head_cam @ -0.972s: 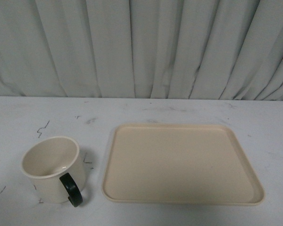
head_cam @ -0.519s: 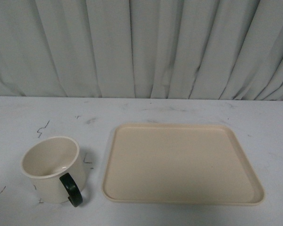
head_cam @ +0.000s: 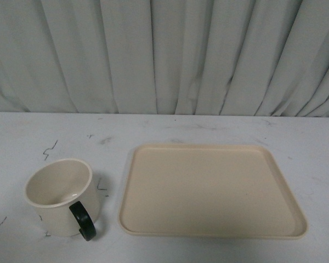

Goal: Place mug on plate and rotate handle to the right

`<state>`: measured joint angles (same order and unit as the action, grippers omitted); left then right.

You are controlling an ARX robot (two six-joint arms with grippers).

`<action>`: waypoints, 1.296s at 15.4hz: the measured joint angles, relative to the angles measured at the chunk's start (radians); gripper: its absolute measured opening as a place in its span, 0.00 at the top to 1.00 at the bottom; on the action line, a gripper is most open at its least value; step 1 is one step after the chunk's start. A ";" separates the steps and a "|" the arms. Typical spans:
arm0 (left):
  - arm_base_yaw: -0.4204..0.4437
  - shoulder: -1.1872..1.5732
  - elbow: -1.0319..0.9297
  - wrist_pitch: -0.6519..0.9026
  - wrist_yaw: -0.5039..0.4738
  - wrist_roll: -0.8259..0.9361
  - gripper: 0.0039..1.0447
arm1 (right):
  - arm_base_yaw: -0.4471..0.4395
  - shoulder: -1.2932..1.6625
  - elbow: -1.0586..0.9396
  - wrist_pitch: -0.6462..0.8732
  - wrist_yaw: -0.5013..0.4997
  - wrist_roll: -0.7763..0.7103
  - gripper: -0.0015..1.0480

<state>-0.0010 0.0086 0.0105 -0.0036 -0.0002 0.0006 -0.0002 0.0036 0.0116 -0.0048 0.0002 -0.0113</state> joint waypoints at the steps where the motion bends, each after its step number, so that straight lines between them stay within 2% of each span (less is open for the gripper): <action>1: 0.000 0.000 0.000 0.000 0.000 0.000 0.06 | 0.000 0.000 0.000 0.000 0.000 0.000 0.06; 2: 0.000 0.000 0.000 0.000 0.000 0.000 0.06 | 0.000 0.000 0.000 0.000 0.000 0.000 0.06; 3: 0.013 0.207 0.050 0.163 0.060 0.027 0.06 | 0.000 0.000 0.000 0.000 0.000 0.000 0.06; 4: 0.037 0.601 0.267 0.202 0.205 0.122 0.06 | 0.000 0.000 0.000 0.000 0.000 0.000 0.06; 5: 0.049 0.929 0.455 0.069 0.208 0.196 0.06 | 0.000 0.000 0.000 0.000 0.000 0.000 0.06; 9: 0.051 1.135 0.551 0.087 0.204 0.233 0.06 | 0.000 0.000 0.000 0.000 0.000 0.000 0.06; 11: 0.023 1.286 0.556 0.107 0.187 0.233 0.06 | 0.000 0.000 0.000 0.000 0.000 0.000 0.06; 15: -0.029 1.415 0.580 0.188 0.175 0.216 0.06 | 0.000 0.000 0.000 0.000 0.000 0.000 0.06; 20: 0.018 1.581 0.601 0.265 0.157 0.164 0.06 | 0.000 0.000 0.000 0.000 0.000 0.000 0.06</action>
<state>0.0166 1.5894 0.6117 0.2611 0.1566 0.1642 -0.0002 0.0036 0.0116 -0.0048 0.0002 -0.0109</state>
